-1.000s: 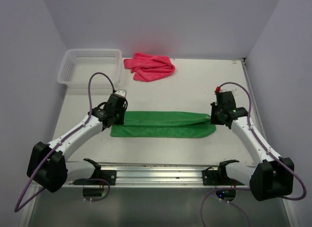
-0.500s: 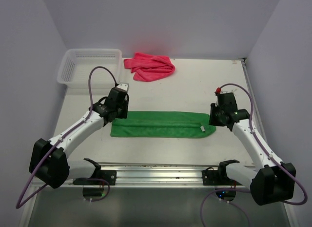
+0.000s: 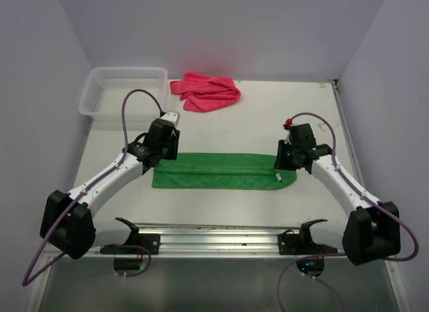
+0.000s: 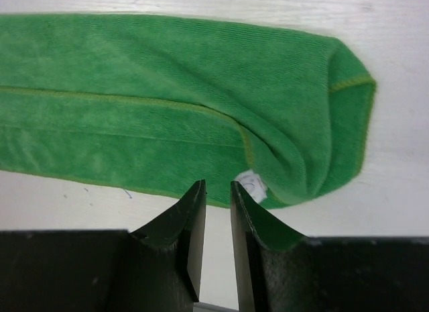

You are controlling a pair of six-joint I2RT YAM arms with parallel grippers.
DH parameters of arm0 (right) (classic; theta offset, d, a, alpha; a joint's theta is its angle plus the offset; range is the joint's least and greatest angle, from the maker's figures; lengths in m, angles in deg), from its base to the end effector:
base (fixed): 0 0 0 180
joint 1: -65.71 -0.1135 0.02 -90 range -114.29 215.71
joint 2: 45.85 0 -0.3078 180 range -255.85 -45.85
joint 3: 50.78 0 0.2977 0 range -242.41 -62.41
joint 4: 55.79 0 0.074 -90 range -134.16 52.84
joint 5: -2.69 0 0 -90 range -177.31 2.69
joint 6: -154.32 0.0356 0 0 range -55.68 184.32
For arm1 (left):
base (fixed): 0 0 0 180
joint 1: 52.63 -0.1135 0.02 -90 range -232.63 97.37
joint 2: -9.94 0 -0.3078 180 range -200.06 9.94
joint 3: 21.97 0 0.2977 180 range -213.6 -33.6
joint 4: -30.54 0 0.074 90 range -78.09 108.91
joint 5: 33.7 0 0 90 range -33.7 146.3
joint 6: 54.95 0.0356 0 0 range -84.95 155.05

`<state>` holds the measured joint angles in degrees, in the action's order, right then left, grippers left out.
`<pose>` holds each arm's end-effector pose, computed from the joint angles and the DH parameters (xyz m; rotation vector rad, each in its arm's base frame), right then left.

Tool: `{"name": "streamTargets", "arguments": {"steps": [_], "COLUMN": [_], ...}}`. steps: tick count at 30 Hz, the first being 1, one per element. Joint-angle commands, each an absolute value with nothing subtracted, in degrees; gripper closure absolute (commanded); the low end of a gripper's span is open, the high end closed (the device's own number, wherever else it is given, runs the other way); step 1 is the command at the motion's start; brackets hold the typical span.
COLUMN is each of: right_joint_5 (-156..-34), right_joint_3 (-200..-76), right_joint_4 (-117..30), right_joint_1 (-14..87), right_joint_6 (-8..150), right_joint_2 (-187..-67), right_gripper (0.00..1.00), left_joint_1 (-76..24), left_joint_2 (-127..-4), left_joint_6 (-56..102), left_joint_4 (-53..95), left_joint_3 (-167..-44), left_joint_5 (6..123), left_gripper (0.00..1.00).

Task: Roll the towels
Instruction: Fold the towel

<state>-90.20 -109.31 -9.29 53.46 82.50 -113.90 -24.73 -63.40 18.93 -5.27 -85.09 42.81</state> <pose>0.2535 0.0569 0.2589 0.1131 2.5668 0.2686 0.2691 -0.1331 0.2774 0.1293 2.3445 -0.0977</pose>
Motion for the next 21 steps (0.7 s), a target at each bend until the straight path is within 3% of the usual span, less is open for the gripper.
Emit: {"name": "streamTargets", "arguments": {"steps": [1, 10, 13, 21], "right_joint_5": [-94.2, -97.9, -97.9, -100.8], "right_joint_3": [-113.0, -122.9, -127.5, -136.2], "right_joint_4": [-14.9, -20.6, -21.1, -19.8], "right_joint_1": [50.3, 30.8, 27.3, 25.8], "right_joint_6": [83.1, 78.4, 77.4, 72.3], "right_joint_2": [-117.9, -133.6, -138.6, -147.3], "right_gripper": [0.75, 0.77, 0.78, 0.81], "left_joint_1": [-24.3, -24.3, -24.6, -24.9], "left_joint_2": [-60.5, -56.2, -54.3, -60.8], "left_joint_6": [20.5, 22.0, 23.1, 22.8], "left_joint_4": [-1.8, -3.8, -0.7, -3.4], "left_joint_3": [-85.1, -86.4, -82.5, -83.6], "left_joint_5": [43.0, 38.2, 37.9, 40.0], "left_gripper": [0.58, 0.55, 0.49, 0.48]}}
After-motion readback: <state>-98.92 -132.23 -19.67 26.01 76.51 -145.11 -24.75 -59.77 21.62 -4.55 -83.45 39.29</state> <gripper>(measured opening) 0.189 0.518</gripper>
